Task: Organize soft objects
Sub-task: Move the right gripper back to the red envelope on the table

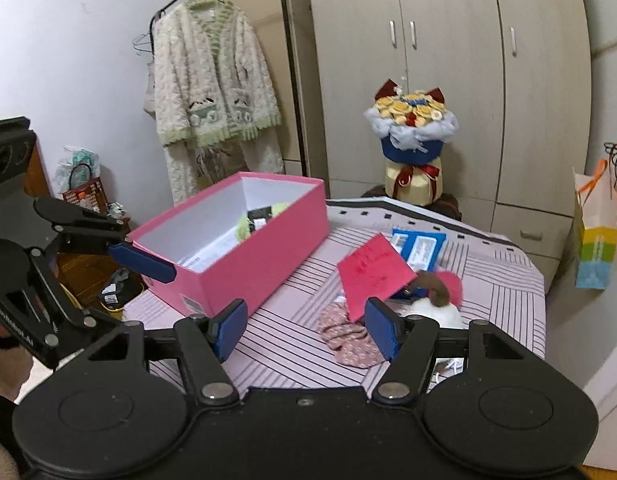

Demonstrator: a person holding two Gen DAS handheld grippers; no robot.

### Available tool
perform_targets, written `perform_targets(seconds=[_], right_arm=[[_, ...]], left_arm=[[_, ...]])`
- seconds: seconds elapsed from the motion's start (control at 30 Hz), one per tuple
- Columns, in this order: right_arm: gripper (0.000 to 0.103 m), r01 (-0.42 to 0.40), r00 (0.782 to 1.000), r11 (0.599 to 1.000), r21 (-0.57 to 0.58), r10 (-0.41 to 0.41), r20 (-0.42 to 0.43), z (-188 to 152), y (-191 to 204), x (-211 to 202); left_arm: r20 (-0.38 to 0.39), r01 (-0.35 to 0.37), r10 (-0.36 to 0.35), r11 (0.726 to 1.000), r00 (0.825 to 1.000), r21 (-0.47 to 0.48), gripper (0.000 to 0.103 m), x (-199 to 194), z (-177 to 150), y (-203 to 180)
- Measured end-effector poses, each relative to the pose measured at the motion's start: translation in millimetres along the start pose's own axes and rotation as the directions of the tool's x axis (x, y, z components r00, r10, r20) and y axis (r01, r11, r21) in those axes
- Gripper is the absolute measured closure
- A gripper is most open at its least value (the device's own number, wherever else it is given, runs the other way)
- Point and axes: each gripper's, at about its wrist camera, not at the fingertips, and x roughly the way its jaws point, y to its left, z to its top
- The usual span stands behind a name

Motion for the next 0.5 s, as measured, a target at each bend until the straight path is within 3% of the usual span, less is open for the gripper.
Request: perform_targets(seconds=[0.27, 0.5], right_arm=[[0.033, 0.027, 1.0, 0.998, -0.06, -0.027, -0.009, 15.4, -32.8, 45.4], [0.033, -0.01, 0.996, 0.996, -0.086, 0.003, -0.088, 46.5, -67.4, 105.5]], left_arm=[[0.101, -0.021, 0.031, 0.994, 0.994, -0.106, 0.024, 50.9, 10.7, 7.1], [0.159, -0.126, 0.166, 0.964, 0.973, -0.236, 0.027, 99.0, 26.9, 27.1]])
